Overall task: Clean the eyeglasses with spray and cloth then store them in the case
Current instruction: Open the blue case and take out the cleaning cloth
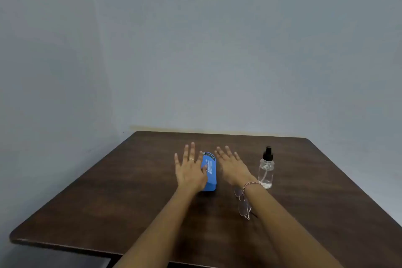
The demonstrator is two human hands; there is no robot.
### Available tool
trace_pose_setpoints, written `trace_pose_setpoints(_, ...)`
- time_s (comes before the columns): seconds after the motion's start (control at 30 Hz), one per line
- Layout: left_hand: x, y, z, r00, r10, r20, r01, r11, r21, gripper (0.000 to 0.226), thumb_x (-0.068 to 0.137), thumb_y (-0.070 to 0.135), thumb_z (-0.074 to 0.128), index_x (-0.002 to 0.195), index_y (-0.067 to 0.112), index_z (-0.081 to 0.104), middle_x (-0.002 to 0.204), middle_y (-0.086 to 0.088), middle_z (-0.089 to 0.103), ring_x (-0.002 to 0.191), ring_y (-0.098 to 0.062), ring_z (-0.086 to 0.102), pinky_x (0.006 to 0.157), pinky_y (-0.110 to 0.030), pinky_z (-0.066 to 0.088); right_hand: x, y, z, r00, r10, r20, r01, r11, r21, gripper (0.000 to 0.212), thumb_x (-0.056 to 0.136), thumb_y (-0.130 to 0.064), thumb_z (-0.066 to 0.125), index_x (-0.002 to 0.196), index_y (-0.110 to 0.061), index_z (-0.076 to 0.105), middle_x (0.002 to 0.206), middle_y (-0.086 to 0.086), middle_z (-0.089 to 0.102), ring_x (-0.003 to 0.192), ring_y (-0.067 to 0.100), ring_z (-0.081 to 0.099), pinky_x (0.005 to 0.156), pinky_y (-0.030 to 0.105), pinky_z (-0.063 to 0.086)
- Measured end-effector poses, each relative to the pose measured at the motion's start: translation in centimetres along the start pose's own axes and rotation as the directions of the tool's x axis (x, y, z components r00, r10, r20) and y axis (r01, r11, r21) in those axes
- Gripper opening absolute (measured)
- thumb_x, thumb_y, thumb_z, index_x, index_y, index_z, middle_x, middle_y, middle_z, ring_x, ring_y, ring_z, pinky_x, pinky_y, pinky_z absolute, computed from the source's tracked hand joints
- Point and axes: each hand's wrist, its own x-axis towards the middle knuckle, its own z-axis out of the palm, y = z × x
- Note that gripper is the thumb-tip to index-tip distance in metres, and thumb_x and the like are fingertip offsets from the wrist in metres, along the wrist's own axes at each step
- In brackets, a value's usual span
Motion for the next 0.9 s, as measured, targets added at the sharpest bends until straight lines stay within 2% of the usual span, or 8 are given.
trace_pose_setpoints(0.1, 0.6, -0.4, 1.1, 0.992, 0.015, 0.121, -0.015, 1.0, 0.003, 0.058, 0.099, 0.049, 0.019, 0.151, 0.028, 0.008, 0.157, -0.002, -0.018, 0.145, -0.021, -0.017, 0.114, -0.051, -0.009, 1.2, -0.2, 0.8, 0.989, -0.025, 0.145, 0.022, 1.0, 0.017, 0.064, 0.098, -0.01, 0.036, 0.151, -0.011, 0.0, 0.159, 0.003, -0.007, 0.145, 0.022, -0.008, 0.118, 0.039, 0.003)
trace_pose_setpoints(0.2, 0.9, -0.5, 1.6, 0.98, 0.045, 0.195, -0.039, 0.999, -0.037, 0.058, 0.099, 0.049, 0.019, 0.151, 0.024, 0.012, 0.159, -0.001, -0.009, 0.146, -0.02, -0.01, 0.115, -0.05, -0.007, 2.4, -0.2, 1.6, 0.98, -0.038, 0.196, 0.03, 0.999, 0.042, 0.065, 0.098, -0.012, 0.04, 0.15, -0.009, 0.001, 0.159, 0.005, -0.007, 0.146, 0.021, -0.004, 0.117, 0.037, 0.007)
trace_pose_setpoints(0.33, 1.3, -0.4, 1.8, 0.97, 0.072, 0.231, -0.056, 0.996, -0.073, 0.057, 0.1, 0.044, 0.019, 0.151, 0.021, 0.008, 0.16, 0.0, -0.002, 0.147, -0.019, -0.005, 0.115, -0.05, -0.007, 3.3, -0.4, 2.1, 0.981, -0.05, 0.188, 0.036, 0.997, 0.075, 0.071, 0.095, -0.002, 0.043, 0.15, -0.01, -0.002, 0.158, 0.004, -0.009, 0.146, 0.02, -0.006, 0.117, 0.035, 0.008)
trace_pose_setpoints(0.53, 1.6, -1.9, 1.5, 0.973, 0.079, 0.218, -0.068, 0.996, -0.057, 0.057, 0.1, 0.04, 0.024, 0.151, 0.024, 0.005, 0.16, 0.002, -0.008, 0.146, -0.017, -0.009, 0.114, -0.051, -0.01, 4.0, -1.3, 2.4, 0.983, -0.103, 0.153, 0.097, 0.994, 0.046, 0.076, 0.091, 0.008, 0.043, 0.151, -0.012, -0.001, 0.158, 0.003, -0.008, 0.146, 0.021, -0.006, 0.115, 0.033, 0.016)
trace_pose_setpoints(0.6, 1.7, -3.0, 1.4, 0.975, 0.071, 0.212, -0.065, 0.997, -0.036, 0.057, 0.1, 0.04, 0.025, 0.151, 0.026, 0.006, 0.159, 0.002, -0.009, 0.146, -0.016, -0.01, 0.113, -0.051, -0.01, 4.2, -1.6, 2.6, 0.98, -0.099, 0.171, 0.093, 0.995, 0.046, 0.076, 0.092, 0.006, 0.045, 0.151, -0.013, 0.0, 0.159, 0.002, -0.006, 0.146, 0.022, -0.004, 0.114, 0.035, 0.019)
trace_pose_setpoints(0.77, 1.7, -5.7, 1.2, 0.975, 0.056, 0.214, -0.047, 0.998, -0.05, 0.053, 0.1, 0.039, 0.025, 0.15, 0.03, 0.012, 0.159, 0.002, -0.009, 0.146, -0.016, -0.009, 0.113, -0.051, -0.011, 4.3, -3.0, 2.7, 0.982, -0.095, 0.161, 0.077, 0.99, 0.115, 0.077, 0.09, -0.005, 0.056, 0.15, -0.008, 0.008, 0.158, 0.006, 0.009, 0.146, 0.024, 0.004, 0.115, 0.031, 0.008)
trace_pose_setpoints(0.9, 1.6, -7.4, 1.7, 0.98, 0.032, 0.195, -0.006, 0.991, -0.134, 0.048, 0.101, 0.034, 0.024, 0.149, 0.031, 0.019, 0.159, 0.002, -0.005, 0.147, -0.016, -0.006, 0.114, -0.051, -0.009, 4.6, -4.5, 3.0, 0.994, -0.086, 0.073, 0.078, 0.991, 0.107, 0.076, 0.086, -0.014, 0.064, 0.148, -0.006, 0.021, 0.153, 0.01, 0.027, 0.142, 0.024, 0.021, 0.115, 0.03, 0.015)
